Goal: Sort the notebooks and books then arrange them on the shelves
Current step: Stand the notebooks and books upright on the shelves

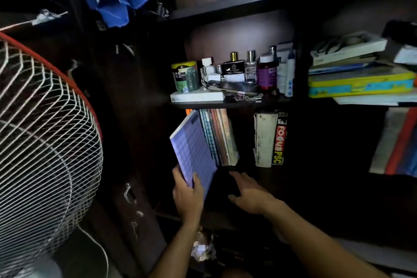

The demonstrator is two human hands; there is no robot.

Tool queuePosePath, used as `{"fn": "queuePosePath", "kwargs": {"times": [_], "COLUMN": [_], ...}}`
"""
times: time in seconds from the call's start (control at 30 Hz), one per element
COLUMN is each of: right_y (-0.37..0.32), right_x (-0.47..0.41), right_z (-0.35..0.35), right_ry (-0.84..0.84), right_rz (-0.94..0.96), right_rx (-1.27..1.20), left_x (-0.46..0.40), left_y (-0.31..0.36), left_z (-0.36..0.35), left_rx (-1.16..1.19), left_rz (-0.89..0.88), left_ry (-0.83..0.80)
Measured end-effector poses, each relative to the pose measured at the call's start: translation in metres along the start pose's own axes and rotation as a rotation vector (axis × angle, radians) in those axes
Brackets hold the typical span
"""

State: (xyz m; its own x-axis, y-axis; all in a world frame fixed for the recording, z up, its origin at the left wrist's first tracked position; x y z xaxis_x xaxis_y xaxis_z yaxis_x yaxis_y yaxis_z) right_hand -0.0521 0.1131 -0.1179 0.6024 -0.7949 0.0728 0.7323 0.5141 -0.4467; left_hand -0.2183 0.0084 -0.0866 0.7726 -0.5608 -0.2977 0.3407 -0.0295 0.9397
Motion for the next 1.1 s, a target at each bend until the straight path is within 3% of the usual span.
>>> {"fn": "queuePosePath", "kwargs": {"times": [0.13, 0.23, 0.4, 0.9, 1.1], "right_y": [0.008, 0.001, -0.007, 0.008, 0.009], "right_x": [-0.027, -0.04, -0.064, -0.087, -0.087], "right_z": [-0.016, -0.017, -0.011, -0.009, -0.001], "right_ry": [0.122, 0.27, 0.347, 0.377, 0.466], "right_rz": [-0.032, -0.031, 0.019, 0.068, 0.025], "right_rx": [0.087, 0.322, 0.391, 0.382, 0.295], "left_x": [-0.015, -0.02, -0.02, -0.019, -0.016], "left_y": [-0.024, -0.027, -0.028, -0.037, -0.03], "left_z": [-0.009, -0.01, -0.01, -0.02, -0.019], "left_rx": [-0.026, -0.011, -0.014, -0.101, -0.065], "left_rz": [0.072, 0.033, -0.013, -0.061, -0.111], "left_ry": [-0.051, -0.043, -0.027, -0.074, -0.076]}}
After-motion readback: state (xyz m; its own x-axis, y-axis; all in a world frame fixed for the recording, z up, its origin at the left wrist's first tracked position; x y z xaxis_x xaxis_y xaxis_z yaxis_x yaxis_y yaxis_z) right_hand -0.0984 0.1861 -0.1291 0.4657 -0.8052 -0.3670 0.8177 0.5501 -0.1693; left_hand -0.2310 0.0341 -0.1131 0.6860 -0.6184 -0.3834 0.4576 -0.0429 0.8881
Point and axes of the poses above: each hand's wrist, its own x-axis away from the middle knuckle, its own z-axis out of the back of the hand, y = z × x, the point moved 8 cm from there along -x, towards the middle knuckle, and after that the axes turned 5 degrees about x, right-handed, at the moved point
